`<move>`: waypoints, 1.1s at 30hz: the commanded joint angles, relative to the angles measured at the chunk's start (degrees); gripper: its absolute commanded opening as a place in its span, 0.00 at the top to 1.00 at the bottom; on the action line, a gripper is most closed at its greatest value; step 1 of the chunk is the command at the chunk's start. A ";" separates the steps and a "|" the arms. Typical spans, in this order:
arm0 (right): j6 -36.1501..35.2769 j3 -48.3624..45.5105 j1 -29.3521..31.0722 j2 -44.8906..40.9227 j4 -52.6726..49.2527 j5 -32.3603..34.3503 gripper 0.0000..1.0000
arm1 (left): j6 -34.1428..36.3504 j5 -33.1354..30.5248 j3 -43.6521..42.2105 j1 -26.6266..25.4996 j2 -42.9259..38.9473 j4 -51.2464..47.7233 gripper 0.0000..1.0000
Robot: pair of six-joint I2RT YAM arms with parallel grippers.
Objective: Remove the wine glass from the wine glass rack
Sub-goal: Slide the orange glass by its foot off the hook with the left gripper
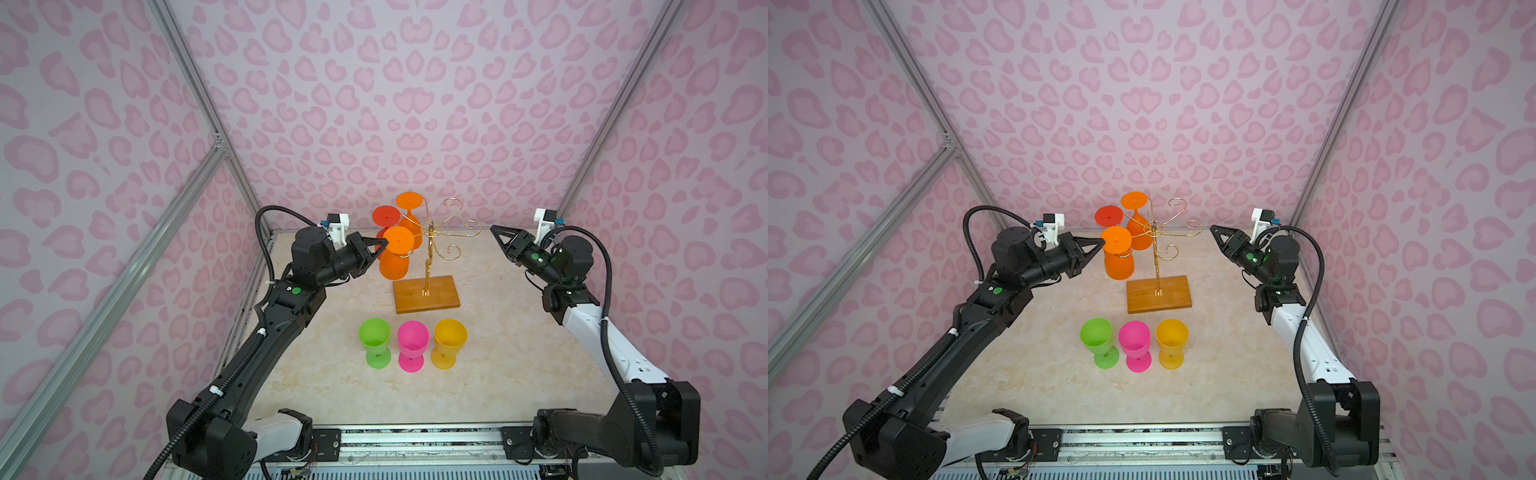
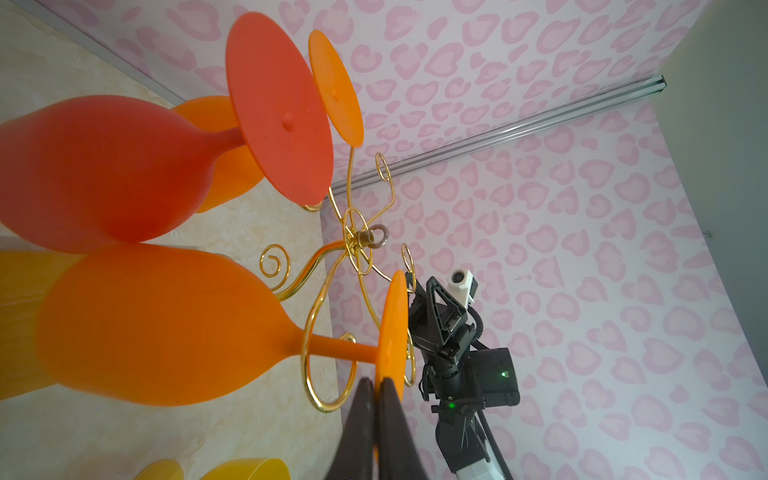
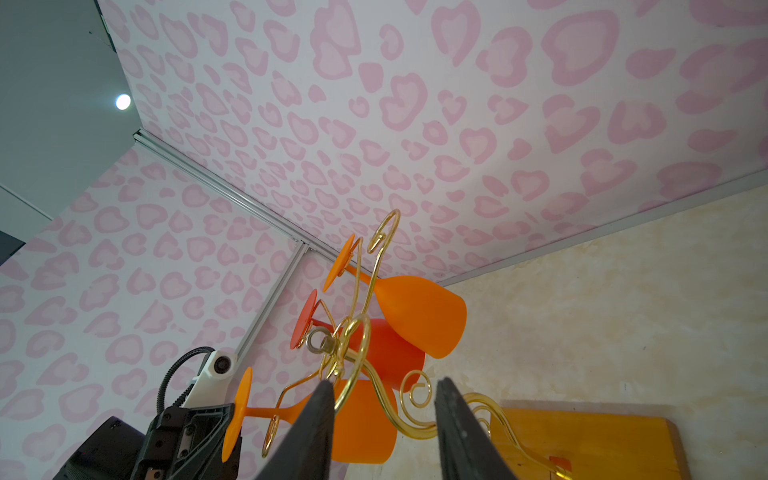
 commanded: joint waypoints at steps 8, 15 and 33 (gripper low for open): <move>0.45 -1.12 -0.65 -0.06 3.09 -0.83 0.59 | -0.25 1.03 2.36 -0.20 2.58 3.61 0.97; 0.72 -1.41 -0.73 0.09 3.62 -0.92 0.59 | 0.13 1.47 3.86 -1.39 4.56 3.77 0.97; 1.30 -1.70 -0.73 0.20 4.41 -1.01 0.59 | 2.30 1.99 2.98 -5.43 3.63 2.26 0.97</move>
